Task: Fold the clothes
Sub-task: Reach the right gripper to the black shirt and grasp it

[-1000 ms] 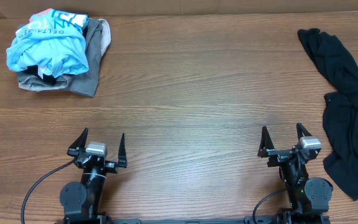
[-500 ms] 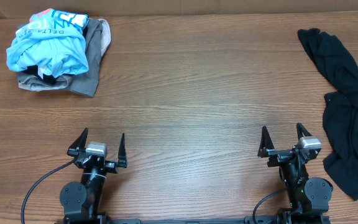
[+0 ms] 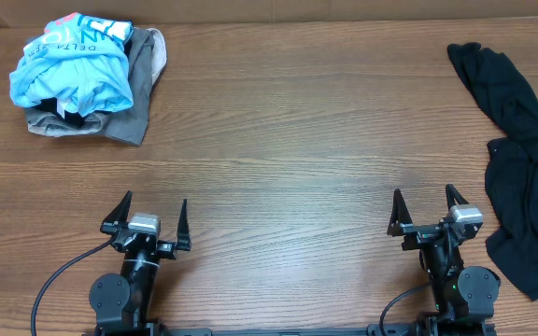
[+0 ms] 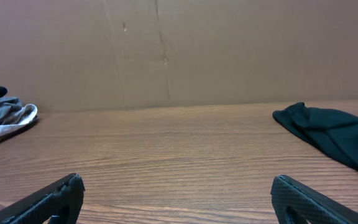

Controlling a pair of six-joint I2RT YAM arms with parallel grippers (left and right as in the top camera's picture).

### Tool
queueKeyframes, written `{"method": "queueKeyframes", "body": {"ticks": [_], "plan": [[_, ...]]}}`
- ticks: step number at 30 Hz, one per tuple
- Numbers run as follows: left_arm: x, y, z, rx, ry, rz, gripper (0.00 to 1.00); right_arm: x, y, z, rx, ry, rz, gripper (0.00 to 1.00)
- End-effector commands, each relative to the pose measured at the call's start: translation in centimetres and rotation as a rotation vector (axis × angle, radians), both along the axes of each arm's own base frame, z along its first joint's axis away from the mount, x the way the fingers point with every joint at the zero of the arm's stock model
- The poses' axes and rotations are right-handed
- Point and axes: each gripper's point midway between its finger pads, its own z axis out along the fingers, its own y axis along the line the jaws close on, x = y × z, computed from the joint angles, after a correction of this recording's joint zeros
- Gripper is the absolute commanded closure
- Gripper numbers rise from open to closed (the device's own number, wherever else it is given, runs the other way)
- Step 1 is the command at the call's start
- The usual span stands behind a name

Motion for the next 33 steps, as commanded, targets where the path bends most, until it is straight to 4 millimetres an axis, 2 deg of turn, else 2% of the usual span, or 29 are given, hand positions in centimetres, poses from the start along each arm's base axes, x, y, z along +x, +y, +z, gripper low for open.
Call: {"method": "queueKeyframes", "body": {"ticks": [1, 7, 10, 14, 17, 22, 28, 32, 33], "plan": [[0.0, -0.1, 0.1, 0.001, -0.007, -0.008, 0.0, 0.0, 0.1, -0.1, 0.004, -0.007, 0.006, 0.0], [0.0, -0.1, 0.9, 0.006, -0.04, -0.007, 0.0, -0.1, 0.3, 0.3, 0.036, -0.012, 0.02, 0.0], [-0.1, -0.1, 1.8, 0.007, -0.058, -0.008, 0.0, -0.3, 0.3, 1.6, 0.033, -0.039, 0.021, 0.0], [-0.5, -0.1, 4.3, 0.012, -0.103, -0.008, 0.0, -0.7, 0.3, 4.1, -0.019, -0.095, 0.02, 0.0], [-0.7, -0.2, 6.8, 0.016, -0.13, -0.008, 0.0, -1.1, 0.4, 6.2, -0.037, -0.133, 0.019, 0.0], [-0.4, -0.9, 10.7, 0.065, -0.114, -0.055, 0.0, -1.2, 0.4, 8.9, -0.036, -0.123, 0.019, 0.0], [2.0, -0.8, 14.4, 0.084, 0.014, -0.065, 0.0, -0.2, 0.3, 12.3, -0.032, -0.029, 0.021, 0.0], [4.2, -0.6, 16.1, 0.066, 0.138, -0.072, 0.0, 1.5, 0.3, 14.2, -0.026, 0.097, 0.023, 0.0], [5.3, -0.7, 16.7, 0.065, 0.2, -0.09, 0.0, 2.4, 0.2, 14.8, -0.023, 0.173, 0.024, 0.0]]}}
